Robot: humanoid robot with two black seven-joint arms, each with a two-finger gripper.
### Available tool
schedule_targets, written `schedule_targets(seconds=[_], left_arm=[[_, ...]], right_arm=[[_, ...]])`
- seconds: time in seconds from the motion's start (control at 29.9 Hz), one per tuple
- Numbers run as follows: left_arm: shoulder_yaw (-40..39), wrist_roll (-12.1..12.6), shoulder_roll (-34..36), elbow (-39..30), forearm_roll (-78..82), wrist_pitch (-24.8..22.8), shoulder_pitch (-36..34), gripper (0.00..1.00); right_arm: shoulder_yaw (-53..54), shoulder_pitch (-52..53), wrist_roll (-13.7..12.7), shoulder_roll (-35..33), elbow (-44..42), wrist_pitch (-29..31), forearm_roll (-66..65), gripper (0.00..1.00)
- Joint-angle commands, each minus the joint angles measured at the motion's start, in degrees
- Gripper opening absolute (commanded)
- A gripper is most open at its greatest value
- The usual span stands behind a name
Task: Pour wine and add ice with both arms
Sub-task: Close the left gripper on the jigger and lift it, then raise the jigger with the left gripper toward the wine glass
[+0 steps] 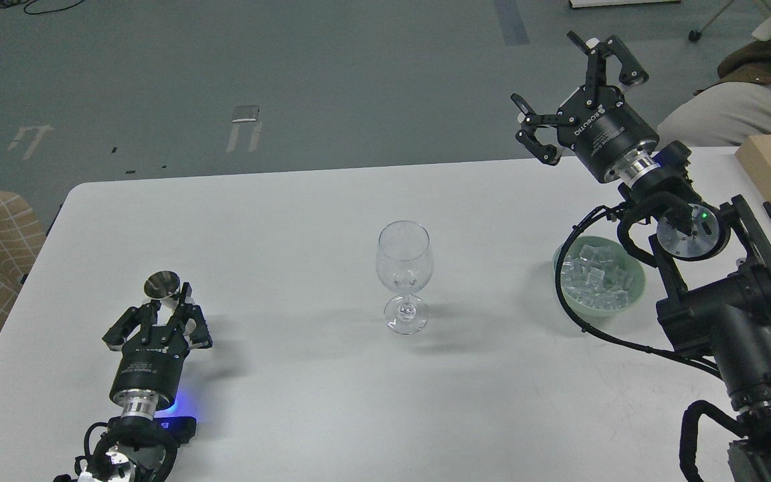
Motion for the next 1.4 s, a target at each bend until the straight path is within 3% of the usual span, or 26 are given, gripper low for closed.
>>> schedule_targets(seconds=[0.0,0.6,1.24,1.37], left_arm=[[0.16,-0.41,-0.09,-0.14,-0.01,0.07,0.08,0.2],[0.6,-0.49,3.51,-3.04,0.6,0.24,-0.01,0.07],[0.87,0.74,5.01,-8.14,0.87,1.47,0.08,0.06],[4.63,0.74,7.02,-8.75,0.87,1.39,-0.97,0.06]], right_arm=[[0.01,0.0,0.0,0.0,0.0,0.0,0.01,1.0],[-0.08,-0.09,0.0,0.0,0.0,0.0,0.01,1.0],[0.01,-0.79,0.0,0.0,0.0,-0.09,-0.08,1.0],[0.01,-1.05,0.0,0.0,0.0,-0.09,0.01,1.0]])
